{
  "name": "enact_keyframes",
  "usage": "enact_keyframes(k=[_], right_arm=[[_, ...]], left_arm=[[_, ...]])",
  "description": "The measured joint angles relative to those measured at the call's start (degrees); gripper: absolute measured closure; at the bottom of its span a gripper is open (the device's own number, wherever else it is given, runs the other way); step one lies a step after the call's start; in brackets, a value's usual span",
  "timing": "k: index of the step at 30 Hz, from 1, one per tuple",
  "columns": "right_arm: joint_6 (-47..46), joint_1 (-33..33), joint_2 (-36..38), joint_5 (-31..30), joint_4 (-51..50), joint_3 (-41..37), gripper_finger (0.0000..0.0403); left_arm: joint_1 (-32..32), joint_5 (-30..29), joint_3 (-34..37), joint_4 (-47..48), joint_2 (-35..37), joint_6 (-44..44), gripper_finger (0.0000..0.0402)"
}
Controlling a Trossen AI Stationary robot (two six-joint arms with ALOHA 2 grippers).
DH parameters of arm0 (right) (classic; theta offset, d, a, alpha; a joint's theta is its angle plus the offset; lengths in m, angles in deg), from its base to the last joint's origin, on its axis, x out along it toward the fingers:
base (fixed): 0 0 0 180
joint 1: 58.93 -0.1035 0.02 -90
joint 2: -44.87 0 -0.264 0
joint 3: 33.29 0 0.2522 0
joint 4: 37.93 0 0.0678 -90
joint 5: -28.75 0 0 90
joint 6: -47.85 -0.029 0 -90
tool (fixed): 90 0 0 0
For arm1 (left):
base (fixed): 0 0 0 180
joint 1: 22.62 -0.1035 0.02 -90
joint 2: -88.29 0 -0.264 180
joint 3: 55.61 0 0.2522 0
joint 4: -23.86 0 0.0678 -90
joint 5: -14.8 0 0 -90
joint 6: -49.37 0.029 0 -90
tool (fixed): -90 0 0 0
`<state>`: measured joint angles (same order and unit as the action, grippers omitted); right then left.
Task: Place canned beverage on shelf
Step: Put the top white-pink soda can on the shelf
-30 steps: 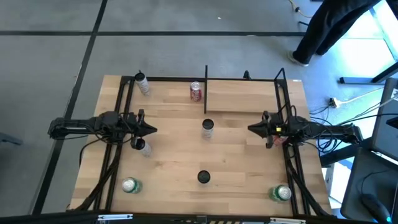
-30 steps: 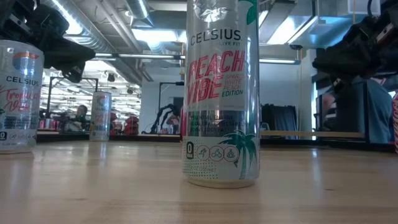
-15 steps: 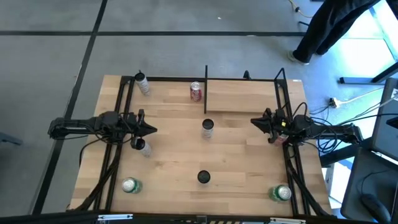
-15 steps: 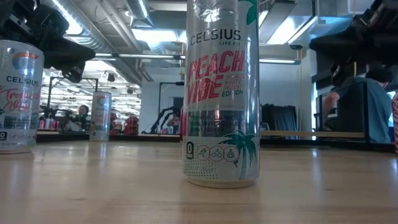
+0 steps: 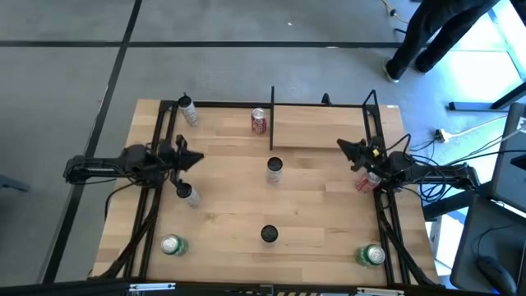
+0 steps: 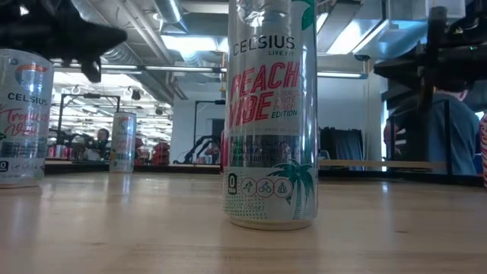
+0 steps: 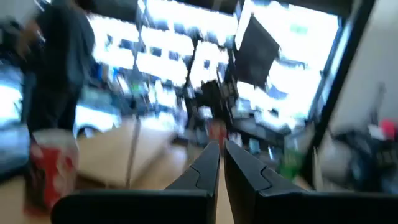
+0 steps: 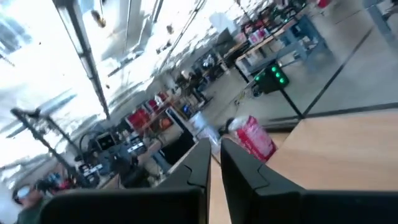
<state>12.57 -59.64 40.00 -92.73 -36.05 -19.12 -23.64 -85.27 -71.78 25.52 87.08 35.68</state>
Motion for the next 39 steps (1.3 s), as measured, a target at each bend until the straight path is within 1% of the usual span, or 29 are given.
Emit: enact_keyframes(k=[4, 6, 9, 12, 17, 22, 26, 28, 30, 33, 37, 39], right_arm=[[-0.50, 0.00, -0.76, -7.02, 7.09, 0.01, 0.0375], [0.56, 0.00, -1.30, -8.88, 10.05, 1.08, 0.0375], [3.17, 0.00, -3.63, -9.55, 9.59, 5.42, 0.0375], [5.49, 0.01, -8.31, -10.54, 6.32, 11.01, 0.0375], [9.25, 0.02, -20.77, -9.58, -0.04, 21.85, 0.0375], [11.62, 0.00, -34.52, -4.34, -8.05, 33.03, 0.0375], [13.22, 0.04, -45.13, -1.97, -14.14, 41.44, 0.0369], [13.27, 0.37, -49.49, -0.03, -18.40, 45.21, 0.0352], [12.68, 1.71, -53.57, 5.39, -22.57, 49.57, 0.0321], [11.31, 4.17, -59.23, 13.70, -29.17, 55.25, 0.0259], [11.23, 7.28, -66.43, 26.26, -36.38, 62.50, 0.0172], [11.54, 8.24, -69.83, 31.13, -40.05, 65.79, 0.0133]], left_arm=[[0.01, -4.18, -0.01, -8.07, 0.00, -2.33, 0.0386], [0.00, -6.42, -0.14, -11.89, -0.59, -2.69, 0.0386], [-0.11, -10.17, -0.09, -15.37, -1.42, -2.71, 0.0386], [-0.11, -11.46, -0.15, -17.36, -2.92, -2.74, 0.0386], [-0.11, -13.33, -1.95, -17.59, -7.86, -2.71, 0.0386], [-0.11, -13.11, -4.83, -17.51, -14.13, -2.69, 0.0386], [-0.11, -12.95, -6.39, -17.52, -17.83, -2.69, 0.0386], [-0.11, -12.89, -6.74, -17.45, -18.80, -2.69, 0.0386], [-0.11, -12.89, -6.82, -17.42, -19.23, -2.69, 0.0386], [-0.11, -12.85, -6.82, -17.28, -19.43, -2.74, 0.0386], [-0.08, -12.78, -6.82, -17.34, -19.43, -2.74, 0.0386], [-0.07, -12.78, -6.82, -17.35, -19.41, -2.71, 0.0385]])
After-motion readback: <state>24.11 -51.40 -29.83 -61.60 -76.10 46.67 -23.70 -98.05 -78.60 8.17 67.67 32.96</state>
